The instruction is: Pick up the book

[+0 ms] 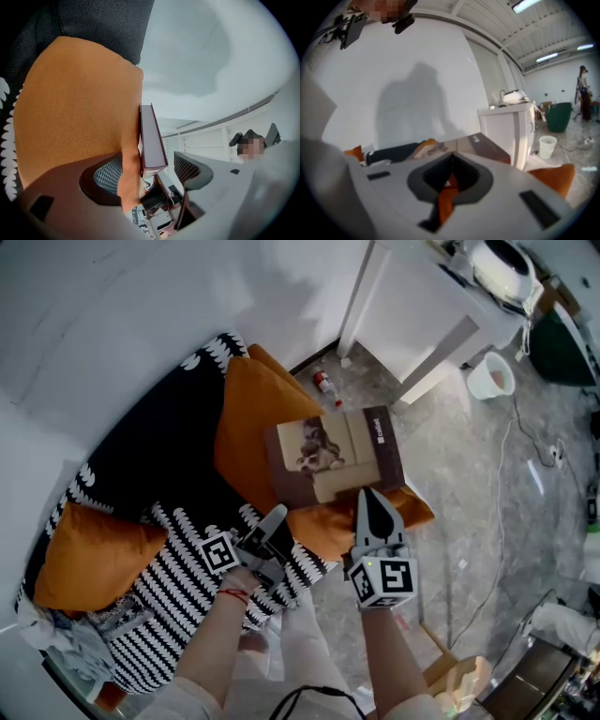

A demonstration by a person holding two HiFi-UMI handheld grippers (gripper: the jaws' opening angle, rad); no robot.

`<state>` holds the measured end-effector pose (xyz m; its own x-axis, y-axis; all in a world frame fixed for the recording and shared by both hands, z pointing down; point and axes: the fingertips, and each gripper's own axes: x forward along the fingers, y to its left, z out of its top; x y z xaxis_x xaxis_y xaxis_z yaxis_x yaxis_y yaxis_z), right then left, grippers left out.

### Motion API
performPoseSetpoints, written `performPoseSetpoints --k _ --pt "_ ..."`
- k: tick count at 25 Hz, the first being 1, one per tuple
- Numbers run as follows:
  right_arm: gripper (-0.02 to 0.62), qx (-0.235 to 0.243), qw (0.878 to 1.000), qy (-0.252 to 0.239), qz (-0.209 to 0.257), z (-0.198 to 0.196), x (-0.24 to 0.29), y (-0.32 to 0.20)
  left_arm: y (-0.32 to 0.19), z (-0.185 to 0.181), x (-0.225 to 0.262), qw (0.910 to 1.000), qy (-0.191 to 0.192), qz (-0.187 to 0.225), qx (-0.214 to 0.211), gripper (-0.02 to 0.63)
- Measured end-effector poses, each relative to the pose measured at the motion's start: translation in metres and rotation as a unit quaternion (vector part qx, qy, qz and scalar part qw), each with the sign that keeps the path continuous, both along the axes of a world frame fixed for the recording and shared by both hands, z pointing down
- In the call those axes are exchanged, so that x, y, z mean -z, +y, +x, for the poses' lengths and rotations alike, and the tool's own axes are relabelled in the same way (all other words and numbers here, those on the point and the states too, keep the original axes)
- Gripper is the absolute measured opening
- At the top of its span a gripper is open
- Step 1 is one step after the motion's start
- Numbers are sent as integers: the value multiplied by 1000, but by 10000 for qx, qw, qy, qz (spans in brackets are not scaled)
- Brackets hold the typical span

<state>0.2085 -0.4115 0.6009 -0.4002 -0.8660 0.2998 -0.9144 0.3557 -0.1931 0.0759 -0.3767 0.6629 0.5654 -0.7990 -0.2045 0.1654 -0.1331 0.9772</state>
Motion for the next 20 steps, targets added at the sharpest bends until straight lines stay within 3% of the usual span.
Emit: performPoseSetpoints --k 7,10,20 --pt "12 319 9985 386 -205 -10 -13 -8 -3 2 12 9998 132 162 26 347" --pt "12 468 9973 533 -191 -14 -14 -7 -10 7 15 9997 -7 225 -36 347" --pt "12 523 9977 397 -191 -13 -15 -5 -21 17 20 9998 40 170 -74 344"
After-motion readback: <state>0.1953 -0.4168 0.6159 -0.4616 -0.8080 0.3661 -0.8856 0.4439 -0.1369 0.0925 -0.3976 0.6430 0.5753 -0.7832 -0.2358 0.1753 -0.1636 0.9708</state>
